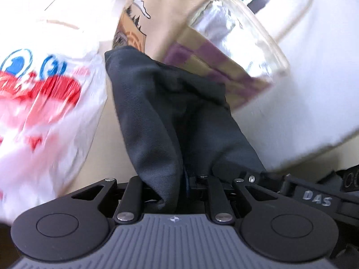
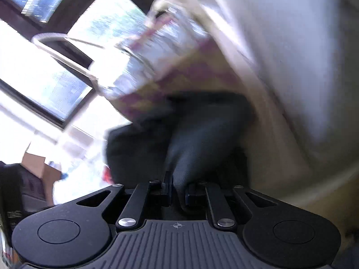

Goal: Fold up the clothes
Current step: 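Carry the trousers with both grippers to the window sill beside the checkered bag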

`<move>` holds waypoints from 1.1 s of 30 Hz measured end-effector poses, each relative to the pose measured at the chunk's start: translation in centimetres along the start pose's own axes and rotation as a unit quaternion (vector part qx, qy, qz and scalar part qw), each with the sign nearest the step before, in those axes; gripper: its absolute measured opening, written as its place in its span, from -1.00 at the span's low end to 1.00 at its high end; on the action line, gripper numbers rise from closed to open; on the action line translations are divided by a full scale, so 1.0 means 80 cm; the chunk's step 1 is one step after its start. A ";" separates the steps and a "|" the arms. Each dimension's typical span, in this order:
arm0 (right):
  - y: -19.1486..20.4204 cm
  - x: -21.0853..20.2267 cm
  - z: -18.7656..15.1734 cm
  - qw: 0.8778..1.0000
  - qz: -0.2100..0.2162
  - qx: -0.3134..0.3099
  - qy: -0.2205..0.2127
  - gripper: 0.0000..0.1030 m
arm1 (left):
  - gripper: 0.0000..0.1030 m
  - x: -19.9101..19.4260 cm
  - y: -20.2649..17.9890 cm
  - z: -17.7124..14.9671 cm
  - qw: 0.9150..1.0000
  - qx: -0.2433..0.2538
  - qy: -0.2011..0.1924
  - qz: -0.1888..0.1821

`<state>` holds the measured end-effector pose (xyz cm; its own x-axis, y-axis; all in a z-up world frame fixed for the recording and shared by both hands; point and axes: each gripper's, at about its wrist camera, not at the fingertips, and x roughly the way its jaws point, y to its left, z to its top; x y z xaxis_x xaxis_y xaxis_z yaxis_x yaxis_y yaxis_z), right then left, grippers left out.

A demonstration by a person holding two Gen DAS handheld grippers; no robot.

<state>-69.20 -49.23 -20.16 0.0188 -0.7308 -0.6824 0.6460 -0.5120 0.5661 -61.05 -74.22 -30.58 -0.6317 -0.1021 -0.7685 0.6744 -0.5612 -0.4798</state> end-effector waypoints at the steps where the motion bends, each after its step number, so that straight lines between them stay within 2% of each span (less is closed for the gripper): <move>1: 0.009 0.007 0.006 1.000 -0.005 -0.014 -0.004 -0.78 | -0.73 0.005 0.004 0.008 1.000 -0.007 -0.002 0.001; 3: 0.027 0.021 0.018 0.999 -0.014 -0.040 -0.012 -0.82 | -0.72 0.014 0.016 0.023 0.999 -0.031 -0.006 0.001; 5: 0.022 0.037 0.026 1.000 -0.018 -0.019 -0.009 -0.82 | -0.71 0.022 0.022 0.034 0.999 -0.040 -0.009 0.008; 8: 0.016 0.062 0.038 0.999 -0.038 -0.020 -0.008 -0.83 | -0.72 0.034 0.031 0.044 0.998 -0.063 -0.014 0.009; 19: -0.001 0.105 0.087 0.998 -0.056 -0.023 -0.022 -0.83 | -0.73 0.076 0.047 0.100 0.993 -0.109 -0.037 -0.011; 27: -0.001 0.159 0.143 0.997 -0.053 -0.038 -0.040 -0.83 | -0.74 0.121 0.065 0.181 0.988 -0.132 -0.084 -0.008; 33: 0.003 0.204 0.188 0.996 -0.044 -0.050 -0.051 -0.82 | -0.74 0.147 0.082 0.242 0.988 -0.125 -0.093 -0.009</move>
